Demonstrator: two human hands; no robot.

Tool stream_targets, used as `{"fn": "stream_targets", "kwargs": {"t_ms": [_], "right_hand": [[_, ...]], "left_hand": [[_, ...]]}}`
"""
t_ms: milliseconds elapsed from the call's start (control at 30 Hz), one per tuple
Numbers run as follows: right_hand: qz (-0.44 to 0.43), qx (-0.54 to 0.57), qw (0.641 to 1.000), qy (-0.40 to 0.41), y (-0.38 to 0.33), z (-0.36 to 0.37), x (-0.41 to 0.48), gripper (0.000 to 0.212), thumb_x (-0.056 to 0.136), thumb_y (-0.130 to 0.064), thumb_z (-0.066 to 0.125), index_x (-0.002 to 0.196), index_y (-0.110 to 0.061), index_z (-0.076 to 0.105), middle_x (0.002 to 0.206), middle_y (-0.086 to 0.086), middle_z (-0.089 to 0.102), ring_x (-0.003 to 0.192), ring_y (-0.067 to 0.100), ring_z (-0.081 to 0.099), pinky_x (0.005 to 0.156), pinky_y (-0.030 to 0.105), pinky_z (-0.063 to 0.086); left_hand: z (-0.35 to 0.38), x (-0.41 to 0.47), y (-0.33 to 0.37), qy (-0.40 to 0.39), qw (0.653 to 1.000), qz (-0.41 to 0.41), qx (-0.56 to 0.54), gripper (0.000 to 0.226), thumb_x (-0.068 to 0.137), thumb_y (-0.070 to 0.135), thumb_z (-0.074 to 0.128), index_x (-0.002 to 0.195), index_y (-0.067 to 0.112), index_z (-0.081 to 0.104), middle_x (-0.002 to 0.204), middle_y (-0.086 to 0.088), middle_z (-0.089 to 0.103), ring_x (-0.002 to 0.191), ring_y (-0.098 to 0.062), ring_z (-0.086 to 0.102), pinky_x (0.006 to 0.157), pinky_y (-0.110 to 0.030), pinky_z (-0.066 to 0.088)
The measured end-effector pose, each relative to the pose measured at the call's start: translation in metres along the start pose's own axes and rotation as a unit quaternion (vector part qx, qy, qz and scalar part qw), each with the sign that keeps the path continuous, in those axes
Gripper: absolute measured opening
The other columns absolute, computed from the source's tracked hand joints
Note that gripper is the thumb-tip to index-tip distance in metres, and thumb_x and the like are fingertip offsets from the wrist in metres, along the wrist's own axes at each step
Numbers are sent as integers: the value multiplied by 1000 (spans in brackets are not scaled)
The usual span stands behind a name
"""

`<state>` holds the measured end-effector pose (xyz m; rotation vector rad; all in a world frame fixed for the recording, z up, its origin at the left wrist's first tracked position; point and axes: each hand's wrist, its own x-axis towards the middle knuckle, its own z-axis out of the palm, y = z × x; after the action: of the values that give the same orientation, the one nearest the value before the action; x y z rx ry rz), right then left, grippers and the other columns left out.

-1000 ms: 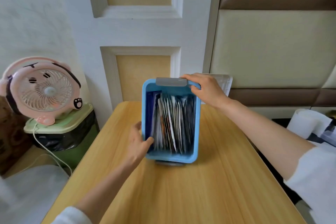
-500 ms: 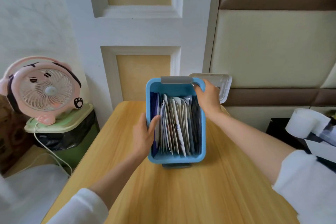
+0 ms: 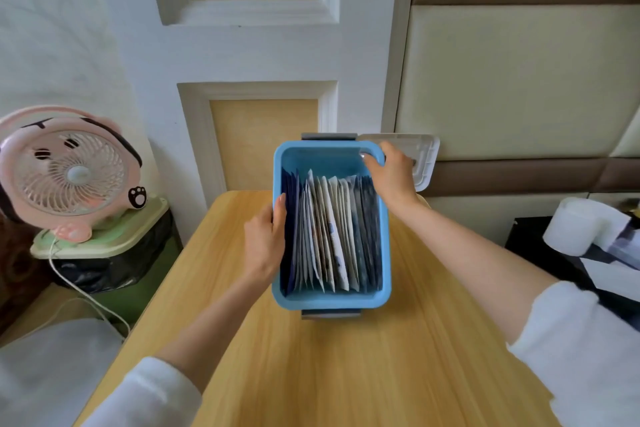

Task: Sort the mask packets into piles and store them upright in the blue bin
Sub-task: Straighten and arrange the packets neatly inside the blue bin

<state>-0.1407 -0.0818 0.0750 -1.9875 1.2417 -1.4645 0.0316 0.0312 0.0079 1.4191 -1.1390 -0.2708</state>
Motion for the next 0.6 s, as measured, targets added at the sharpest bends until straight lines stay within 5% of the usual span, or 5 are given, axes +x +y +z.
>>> {"fn": "stream_targets", "kwargs": {"t_ms": [300,500,600], "right_hand": [[-70,45,994,75,-5,1,-7,14,91,-19,60,91,-5,58,71,-9,50,59,0,46,55,7,39],[-47,11,999,-4,0,4,-8,16,95,-22,53,96,-6,52,72,-10,47,60,4,46,56,21,42],[-42,9,999,-23,0,-1,-9,13,96,-23,52,94,-10,49,71,-10,46,59,4,44,52,13,37]], "left_hand": [[6,-8,-5,53,998,41,-16,51,98,40,37,66,0,40,56,-7,42,50,-8,34,47,-23,29],[3,-10,-15,39,999,37,-7,47,99,39,35,65,7,39,56,-4,42,48,-5,34,46,-20,29],[3,-11,-15,35,999,38,-16,47,98,39,36,66,5,41,56,-4,42,49,-6,35,47,-21,30]]}}
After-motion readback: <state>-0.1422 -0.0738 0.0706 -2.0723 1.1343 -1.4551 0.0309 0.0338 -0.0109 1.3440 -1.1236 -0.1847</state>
